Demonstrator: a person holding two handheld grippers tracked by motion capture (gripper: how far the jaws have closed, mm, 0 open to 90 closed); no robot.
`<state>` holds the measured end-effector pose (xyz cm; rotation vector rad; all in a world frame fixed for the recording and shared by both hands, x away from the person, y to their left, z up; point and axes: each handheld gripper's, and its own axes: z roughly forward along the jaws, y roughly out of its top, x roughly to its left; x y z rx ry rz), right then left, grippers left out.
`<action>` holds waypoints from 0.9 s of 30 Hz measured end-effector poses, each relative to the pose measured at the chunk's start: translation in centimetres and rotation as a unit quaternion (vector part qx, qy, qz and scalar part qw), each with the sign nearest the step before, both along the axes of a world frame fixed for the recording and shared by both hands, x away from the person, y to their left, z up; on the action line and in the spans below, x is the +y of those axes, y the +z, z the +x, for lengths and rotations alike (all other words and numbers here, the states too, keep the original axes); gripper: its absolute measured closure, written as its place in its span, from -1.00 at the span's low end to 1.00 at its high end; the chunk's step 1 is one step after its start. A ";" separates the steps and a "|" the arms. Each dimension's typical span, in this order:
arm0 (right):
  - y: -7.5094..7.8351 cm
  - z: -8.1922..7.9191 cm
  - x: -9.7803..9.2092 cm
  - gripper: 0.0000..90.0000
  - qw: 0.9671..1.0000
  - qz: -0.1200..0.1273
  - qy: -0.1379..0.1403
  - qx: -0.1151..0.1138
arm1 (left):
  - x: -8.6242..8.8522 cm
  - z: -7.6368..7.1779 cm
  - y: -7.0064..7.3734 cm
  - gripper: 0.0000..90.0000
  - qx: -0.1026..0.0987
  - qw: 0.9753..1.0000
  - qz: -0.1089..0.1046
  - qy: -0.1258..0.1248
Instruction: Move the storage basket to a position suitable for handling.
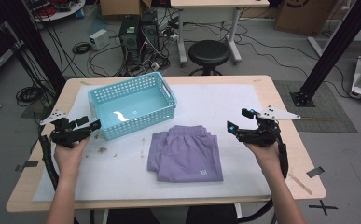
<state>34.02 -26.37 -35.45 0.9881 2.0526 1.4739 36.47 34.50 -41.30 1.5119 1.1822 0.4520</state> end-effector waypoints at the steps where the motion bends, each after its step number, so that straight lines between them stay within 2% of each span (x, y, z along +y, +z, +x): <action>1: 0.0 0.0 0.0 -0.57 1.000 -0.001 0.001 -0.001 | 0.0 0.2 -0.1 -0.44 0.003 1.000 -0.002 0.002; 4: -0.1 0.1 0.1 -0.57 1.000 -0.004 0.000 -0.001 | -0.4 0.9 -0.4 -0.44 0.009 1.000 -0.002 0.004; 9: -0.2 0.1 0.2 -0.57 1.000 -0.004 0.001 0.002 | -0.7 1.7 -1.2 -0.44 0.037 0.999 0.005 0.005; 14: -0.3 0.2 0.3 -0.57 1.000 -0.005 0.001 0.001 | -1.0 1.7 -1.2 -0.36 0.039 0.999 0.011 0.011; 16: -0.4 0.2 0.4 -0.57 1.000 -0.007 0.002 0.004 | -0.9 1.8 -1.3 -0.33 0.046 0.999 -0.001 0.015; 18: -0.4 0.3 0.4 -0.57 1.000 -0.009 0.002 0.001 | -1.1 1.8 -1.2 -0.28 0.052 0.998 -0.004 0.020; 27: -0.5 0.3 0.5 -0.57 1.000 -0.009 0.002 0.004 | -1.4 1.9 -1.3 -0.21 0.053 0.998 -0.005 0.024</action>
